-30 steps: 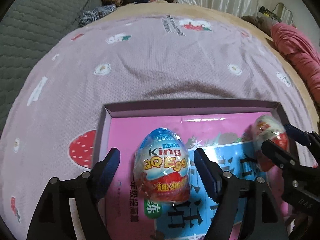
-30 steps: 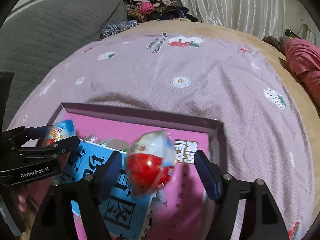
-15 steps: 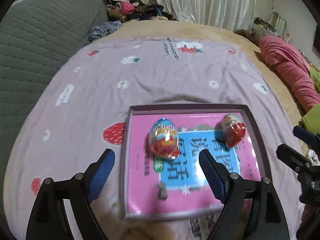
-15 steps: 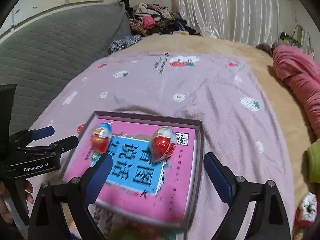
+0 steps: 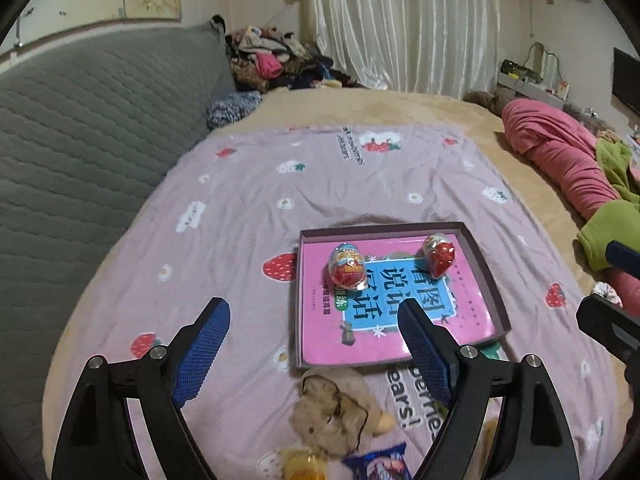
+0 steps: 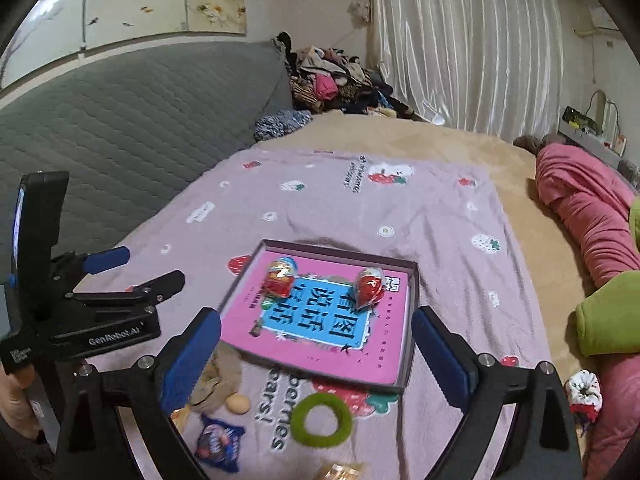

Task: Organize objects
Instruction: 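Withdraw both tools back toward the remaining snacks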

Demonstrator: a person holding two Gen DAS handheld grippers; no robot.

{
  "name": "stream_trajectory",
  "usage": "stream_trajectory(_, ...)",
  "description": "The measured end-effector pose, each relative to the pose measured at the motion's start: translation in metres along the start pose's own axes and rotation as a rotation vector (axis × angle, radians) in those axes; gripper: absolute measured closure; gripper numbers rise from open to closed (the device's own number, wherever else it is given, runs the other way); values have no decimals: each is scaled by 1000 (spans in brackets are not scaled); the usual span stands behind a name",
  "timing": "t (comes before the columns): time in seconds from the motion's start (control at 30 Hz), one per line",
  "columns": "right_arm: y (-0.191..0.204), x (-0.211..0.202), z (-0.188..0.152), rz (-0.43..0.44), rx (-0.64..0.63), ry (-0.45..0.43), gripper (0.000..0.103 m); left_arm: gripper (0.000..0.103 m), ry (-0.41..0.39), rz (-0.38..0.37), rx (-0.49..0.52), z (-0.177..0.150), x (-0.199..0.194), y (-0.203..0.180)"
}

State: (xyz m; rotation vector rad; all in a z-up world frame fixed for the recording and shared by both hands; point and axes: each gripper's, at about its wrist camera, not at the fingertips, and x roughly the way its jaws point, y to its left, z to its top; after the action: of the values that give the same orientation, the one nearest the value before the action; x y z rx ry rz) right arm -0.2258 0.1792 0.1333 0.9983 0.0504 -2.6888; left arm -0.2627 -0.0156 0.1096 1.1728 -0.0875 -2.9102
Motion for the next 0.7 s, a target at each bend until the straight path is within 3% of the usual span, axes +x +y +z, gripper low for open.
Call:
stream_trajectory(0.37, 38, -70, -20, -3, -37, -56, 6, 16, -37, 8, 22, -33, -72, 8)
stream_trajectory(0.7, 46, -90, -56, -24, -28, -44, 6, 16, -36, -8, -18, -66, -94, 21)
